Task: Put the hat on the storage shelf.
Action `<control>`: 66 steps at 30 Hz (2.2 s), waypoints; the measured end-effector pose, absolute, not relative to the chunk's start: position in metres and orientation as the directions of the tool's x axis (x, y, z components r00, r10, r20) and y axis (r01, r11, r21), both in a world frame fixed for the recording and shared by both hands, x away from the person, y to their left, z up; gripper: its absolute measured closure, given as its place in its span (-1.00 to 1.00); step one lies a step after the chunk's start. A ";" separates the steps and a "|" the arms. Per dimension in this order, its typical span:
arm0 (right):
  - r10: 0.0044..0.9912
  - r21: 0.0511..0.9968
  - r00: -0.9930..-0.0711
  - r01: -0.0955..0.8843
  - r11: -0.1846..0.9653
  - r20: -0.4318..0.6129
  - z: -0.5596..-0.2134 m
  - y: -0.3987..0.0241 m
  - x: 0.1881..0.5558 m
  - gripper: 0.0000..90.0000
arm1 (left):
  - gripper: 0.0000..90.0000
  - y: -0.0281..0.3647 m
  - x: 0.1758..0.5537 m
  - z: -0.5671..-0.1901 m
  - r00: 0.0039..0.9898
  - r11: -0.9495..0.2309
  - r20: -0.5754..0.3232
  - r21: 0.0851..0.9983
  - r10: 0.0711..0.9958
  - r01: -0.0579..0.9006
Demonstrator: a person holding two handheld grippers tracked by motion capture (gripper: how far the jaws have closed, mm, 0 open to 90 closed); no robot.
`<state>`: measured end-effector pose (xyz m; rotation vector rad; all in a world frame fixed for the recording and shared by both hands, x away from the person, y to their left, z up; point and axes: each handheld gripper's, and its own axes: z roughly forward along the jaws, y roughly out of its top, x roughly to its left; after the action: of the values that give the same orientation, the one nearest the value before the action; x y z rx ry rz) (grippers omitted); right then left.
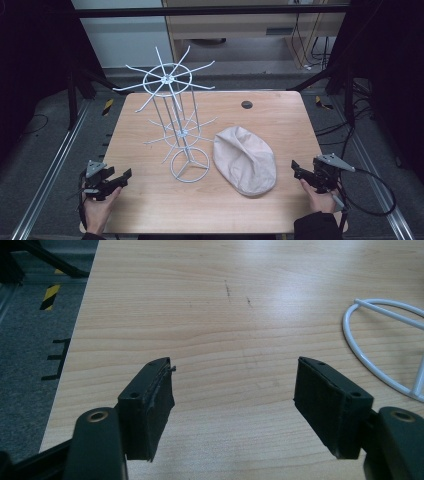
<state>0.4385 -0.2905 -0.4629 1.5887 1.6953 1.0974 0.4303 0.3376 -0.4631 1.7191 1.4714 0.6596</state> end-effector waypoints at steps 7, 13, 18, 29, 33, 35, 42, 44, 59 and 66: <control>0.974 0.852 -0.187 0.523 -0.009 0.125 -0.454 -0.282 0.435 -0.49 | -0.29 0.338 0.428 -0.463 0.197 -0.043 -0.088 0.815 0.977 0.578; 0.967 0.843 -0.234 0.537 0.038 0.105 -0.445 -0.271 0.434 -0.36 | -0.29 0.337 0.429 -0.462 0.212 -0.056 -0.083 0.817 0.974 0.573; 0.954 0.836 -0.280 0.544 0.067 0.105 -0.435 -0.260 0.433 -0.28 | -0.29 0.335 0.430 -0.463 0.220 -0.069 -0.075 0.811 0.973 0.581; 0.936 0.837 -0.342 0.534 0.119 0.085 -0.413 -0.244 0.428 -0.16 | -0.29 0.335 0.431 -0.465 0.226 -0.075 -0.074 0.806 0.971 0.587; 0.926 0.832 -0.368 0.539 0.135 0.088 -0.405 -0.238 0.428 -0.13 | -0.29 0.334 0.431 -0.465 0.230 -0.078 -0.074 0.804 0.970 0.590; 0.922 0.831 -0.379 0.536 0.151 0.078 -0.402 -0.235 0.427 -0.11 | -0.29 0.334 0.431 -0.466 0.231 -0.078 -0.075 0.803 0.970 0.591; 0.905 0.820 -0.420 0.541 0.186 0.072 -0.390 -0.225 0.428 -0.11 | -0.29 0.333 0.432 -0.466 0.229 -0.074 -0.081 0.800 0.970 0.595; 0.902 0.812 -0.428 0.547 0.204 0.062 -0.387 -0.220 0.429 -0.11 | -0.29 0.333 0.432 -0.467 0.230 -0.075 -0.080 0.800 0.970 0.596; 0.874 0.787 -0.485 0.548 0.284 0.022 -0.366 -0.186 0.443 -0.13 | -0.29 0.332 0.432 -0.468 0.233 -0.079 -0.078 0.797 0.969 0.599; 0.862 0.762 -0.506 0.556 0.333 -0.007 -0.364 -0.172 0.456 -0.13 | -0.30 0.332 0.432 -0.468 0.236 -0.082 -0.078 0.796 0.969 0.600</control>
<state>0.4559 -0.1719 -0.3637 1.2490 2.1909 1.0073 0.4324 0.3315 -0.4684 1.7752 1.4514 0.6346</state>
